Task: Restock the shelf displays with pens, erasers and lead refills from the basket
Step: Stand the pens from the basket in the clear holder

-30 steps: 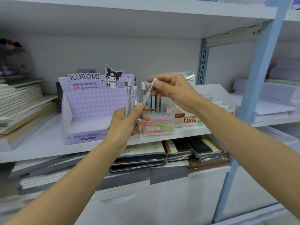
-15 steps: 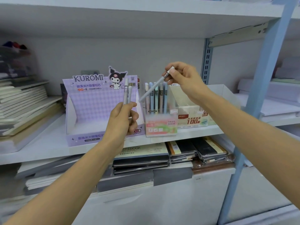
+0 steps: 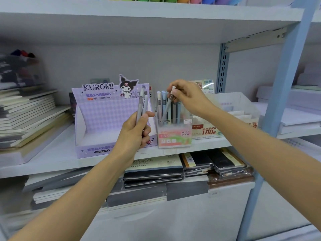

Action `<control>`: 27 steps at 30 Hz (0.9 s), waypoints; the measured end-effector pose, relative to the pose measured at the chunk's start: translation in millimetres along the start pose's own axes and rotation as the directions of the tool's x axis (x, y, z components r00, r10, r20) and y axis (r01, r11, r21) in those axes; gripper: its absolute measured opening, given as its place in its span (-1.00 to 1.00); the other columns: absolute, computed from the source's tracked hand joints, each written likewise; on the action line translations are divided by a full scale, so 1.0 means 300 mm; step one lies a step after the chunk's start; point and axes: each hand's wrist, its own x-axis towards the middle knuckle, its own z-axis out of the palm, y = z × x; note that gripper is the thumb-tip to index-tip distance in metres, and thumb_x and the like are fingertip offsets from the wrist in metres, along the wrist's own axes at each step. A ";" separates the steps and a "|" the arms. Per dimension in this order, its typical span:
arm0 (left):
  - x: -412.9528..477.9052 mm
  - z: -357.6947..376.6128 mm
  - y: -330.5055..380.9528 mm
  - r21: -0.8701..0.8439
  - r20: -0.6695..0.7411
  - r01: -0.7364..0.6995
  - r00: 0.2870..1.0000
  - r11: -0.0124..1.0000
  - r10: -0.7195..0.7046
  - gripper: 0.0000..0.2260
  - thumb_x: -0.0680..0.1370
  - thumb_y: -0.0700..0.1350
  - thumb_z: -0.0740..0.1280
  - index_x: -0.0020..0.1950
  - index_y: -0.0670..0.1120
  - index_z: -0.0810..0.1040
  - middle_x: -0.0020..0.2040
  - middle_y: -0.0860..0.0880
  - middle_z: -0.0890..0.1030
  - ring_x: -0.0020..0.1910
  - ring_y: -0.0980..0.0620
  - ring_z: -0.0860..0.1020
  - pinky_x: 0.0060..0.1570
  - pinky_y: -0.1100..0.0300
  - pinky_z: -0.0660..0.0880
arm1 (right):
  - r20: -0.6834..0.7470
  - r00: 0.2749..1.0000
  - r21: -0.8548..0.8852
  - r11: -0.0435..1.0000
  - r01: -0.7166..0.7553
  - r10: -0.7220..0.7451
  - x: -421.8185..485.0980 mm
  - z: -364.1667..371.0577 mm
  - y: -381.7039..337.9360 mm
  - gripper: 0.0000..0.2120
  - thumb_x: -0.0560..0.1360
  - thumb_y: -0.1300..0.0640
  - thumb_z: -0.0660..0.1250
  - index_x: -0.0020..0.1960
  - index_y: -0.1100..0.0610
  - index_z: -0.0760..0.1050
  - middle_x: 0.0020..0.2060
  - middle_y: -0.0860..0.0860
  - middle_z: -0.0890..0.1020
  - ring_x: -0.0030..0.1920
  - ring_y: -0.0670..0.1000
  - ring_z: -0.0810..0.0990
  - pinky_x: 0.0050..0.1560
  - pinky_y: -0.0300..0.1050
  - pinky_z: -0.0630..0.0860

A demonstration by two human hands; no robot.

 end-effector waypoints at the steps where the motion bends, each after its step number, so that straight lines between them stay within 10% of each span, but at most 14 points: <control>1: -0.001 -0.003 -0.001 0.002 0.002 0.002 1.000 1.000 -0.002 -0.80 0.67 0.00 0.15 0.11 0.01 0.55 -0.40 0.07 0.34 -0.50 0.13 0.27 -0.54 0.35 0.25 | 0.024 1.000 -0.019 1.000 0.002 -0.002 0.003 -0.001 0.002 -0.81 0.63 0.28 0.16 0.14 0.26 0.52 -0.06 0.11 0.64 -0.10 -0.03 0.61 -0.02 -0.25 0.57; 10: -0.004 -0.009 -0.008 -0.027 0.010 0.042 0.999 0.999 -0.042 -0.82 0.67 -0.04 0.16 0.12 -0.10 0.49 -0.39 0.08 0.39 -0.51 0.14 0.30 -0.55 0.35 0.25 | -0.008 1.000 0.088 0.996 0.011 -0.011 0.030 0.042 -0.012 -0.84 0.58 0.27 0.29 0.15 0.24 0.46 -0.19 0.10 0.66 -0.17 0.10 0.66 -0.06 -0.11 0.62; 19: -0.010 -0.008 -0.004 -0.031 0.052 0.023 0.998 0.999 -0.022 -0.79 0.67 -0.07 0.17 0.05 -0.10 0.58 -0.39 0.07 0.41 -0.51 0.14 0.33 -0.56 0.35 0.25 | -0.029 0.999 -0.164 0.986 -0.028 0.023 0.045 0.047 -0.026 -0.84 0.53 0.10 0.39 0.05 0.14 0.65 -0.18 -0.07 0.62 -0.21 -0.16 0.52 -0.23 -0.45 0.44; 27: -0.035 0.005 0.018 0.019 0.106 0.016 0.994 1.000 -0.017 -0.76 0.66 -0.03 0.19 0.11 -0.12 0.59 -0.38 0.04 0.47 -0.49 0.11 0.39 -0.54 0.32 0.30 | 0.183 0.982 0.333 0.937 -0.102 0.042 -0.036 0.034 -0.122 -0.85 0.50 0.15 0.42 0.00 0.23 0.62 -0.26 0.07 0.67 -0.27 -0.06 0.62 -0.26 -0.26 0.51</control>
